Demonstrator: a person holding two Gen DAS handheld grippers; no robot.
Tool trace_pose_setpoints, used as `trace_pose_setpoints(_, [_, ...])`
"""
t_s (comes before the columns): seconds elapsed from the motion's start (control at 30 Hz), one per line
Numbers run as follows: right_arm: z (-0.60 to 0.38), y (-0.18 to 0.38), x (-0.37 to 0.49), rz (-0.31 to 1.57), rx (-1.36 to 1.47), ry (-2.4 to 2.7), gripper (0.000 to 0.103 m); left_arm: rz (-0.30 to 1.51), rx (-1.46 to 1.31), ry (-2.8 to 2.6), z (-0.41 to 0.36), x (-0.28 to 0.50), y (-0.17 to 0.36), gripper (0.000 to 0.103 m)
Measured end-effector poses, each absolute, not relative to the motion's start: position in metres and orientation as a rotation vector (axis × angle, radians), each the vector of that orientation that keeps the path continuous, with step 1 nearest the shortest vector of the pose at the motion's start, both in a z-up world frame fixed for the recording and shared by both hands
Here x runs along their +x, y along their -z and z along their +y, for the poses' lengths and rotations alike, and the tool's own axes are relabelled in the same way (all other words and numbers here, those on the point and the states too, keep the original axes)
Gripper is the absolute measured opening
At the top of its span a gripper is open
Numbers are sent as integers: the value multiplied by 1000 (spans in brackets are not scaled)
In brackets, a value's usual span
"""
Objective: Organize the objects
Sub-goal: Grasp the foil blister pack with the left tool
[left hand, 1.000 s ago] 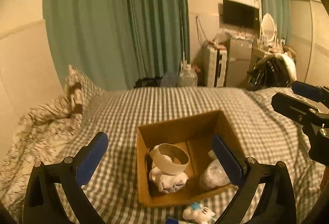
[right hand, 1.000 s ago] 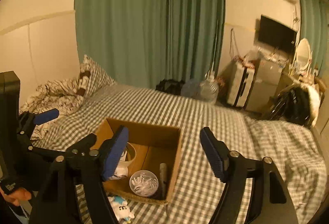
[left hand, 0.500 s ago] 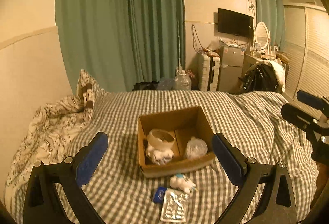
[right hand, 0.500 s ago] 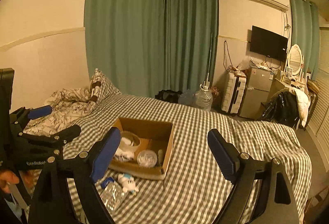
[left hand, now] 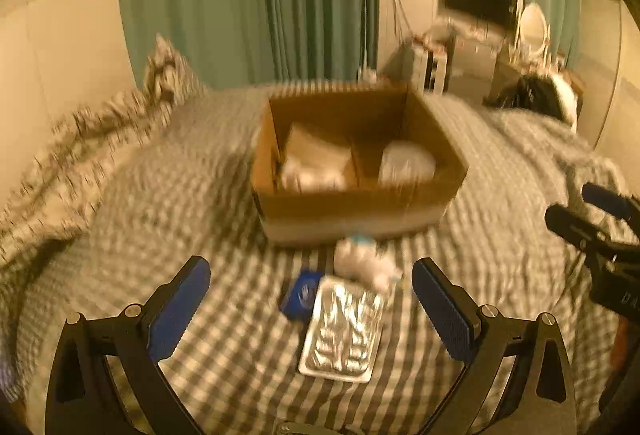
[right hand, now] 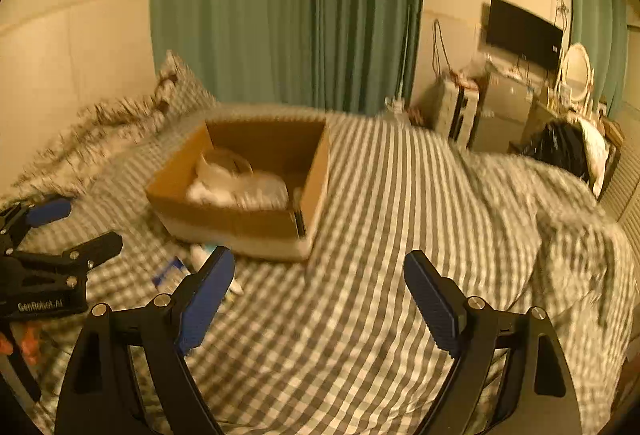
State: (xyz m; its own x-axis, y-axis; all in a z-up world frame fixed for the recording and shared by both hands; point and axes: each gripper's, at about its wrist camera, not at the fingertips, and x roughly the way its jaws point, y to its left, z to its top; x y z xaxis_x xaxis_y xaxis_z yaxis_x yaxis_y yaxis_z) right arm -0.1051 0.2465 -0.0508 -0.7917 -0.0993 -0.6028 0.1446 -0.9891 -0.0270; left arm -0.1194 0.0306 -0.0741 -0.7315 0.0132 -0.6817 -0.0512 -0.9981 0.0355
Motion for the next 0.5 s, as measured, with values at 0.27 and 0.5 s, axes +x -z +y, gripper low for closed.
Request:
trace_pose_setpoints(0.27, [241, 118, -125, 143, 1149, 2786, 87, 139, -1384, -2744, 47, -137, 167, 103])
trace_pose_setpoints(0.5, [240, 134, -132, 126, 1208, 2767, 87, 136, -1423, -2642, 52, -139, 191, 80])
